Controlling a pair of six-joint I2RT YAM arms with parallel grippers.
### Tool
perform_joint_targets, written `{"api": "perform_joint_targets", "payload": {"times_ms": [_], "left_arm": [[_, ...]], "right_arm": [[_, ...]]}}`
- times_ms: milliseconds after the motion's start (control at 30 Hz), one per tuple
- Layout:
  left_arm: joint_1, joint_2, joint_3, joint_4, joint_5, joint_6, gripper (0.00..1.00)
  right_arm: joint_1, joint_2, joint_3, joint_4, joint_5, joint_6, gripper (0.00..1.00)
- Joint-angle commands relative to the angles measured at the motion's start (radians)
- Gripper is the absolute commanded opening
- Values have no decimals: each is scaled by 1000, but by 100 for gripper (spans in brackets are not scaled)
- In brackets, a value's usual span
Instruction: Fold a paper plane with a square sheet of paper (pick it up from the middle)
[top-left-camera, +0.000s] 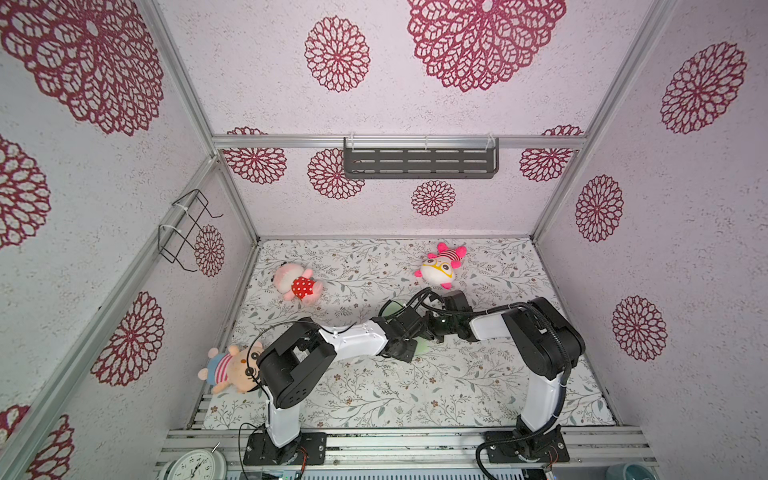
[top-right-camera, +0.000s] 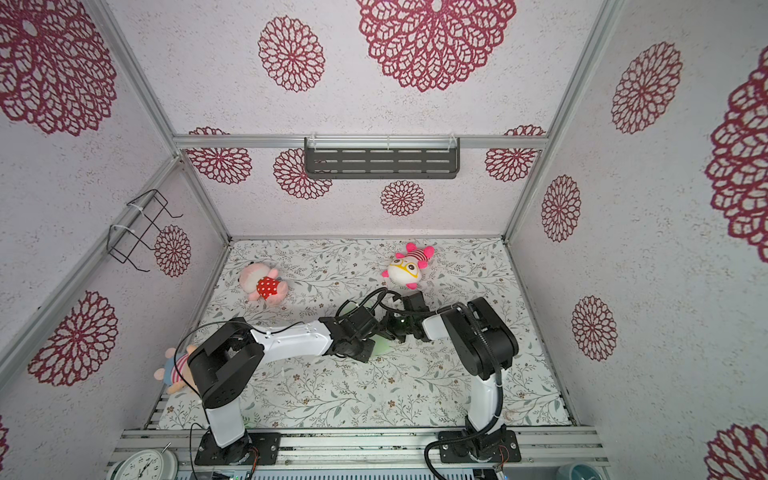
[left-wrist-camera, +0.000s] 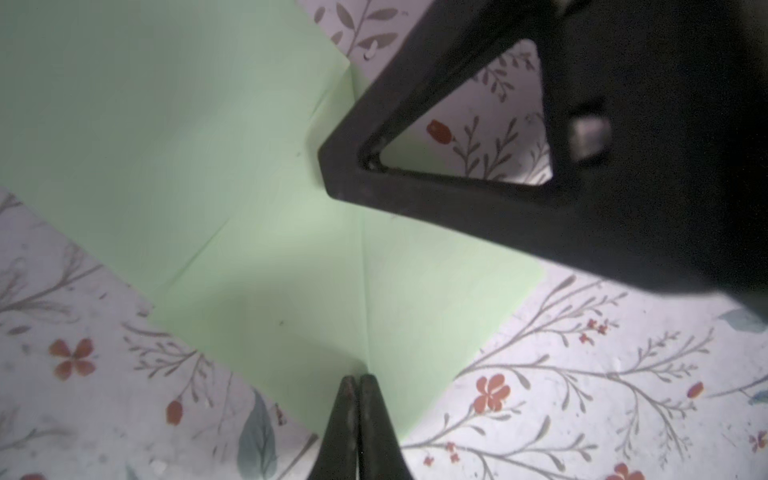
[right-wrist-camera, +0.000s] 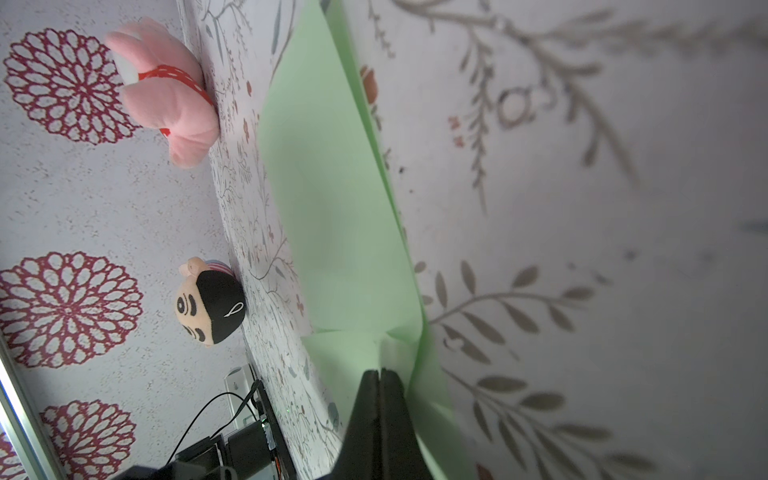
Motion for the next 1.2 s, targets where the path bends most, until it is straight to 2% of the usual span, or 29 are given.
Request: {"api": "perform_joint_targets", "payload": {"times_ms": [0, 300, 567, 767, 900, 1167], "left_arm": [[-24, -27, -27, -35, 3, -7, 5], [-44, -47, -74, -29, -4, -32, 1], [-27, -141, -92, 2, 7, -51, 0], [51, -208, -139, 116, 102, -109, 0], [102, -193, -163, 172, 163, -142, 0], [117, -111, -122, 177, 243, -141, 0]], "right_arm": [[1, 65, -26, -170, 102, -21, 5], [0, 66, -28, -167, 105, -21, 5], [1, 39, -41, -133, 94, -19, 5], [3, 21, -35, -111, 72, -37, 5], [1, 24, -34, -106, 66, -37, 5], [3, 18, -36, -96, 57, -38, 5]]}}
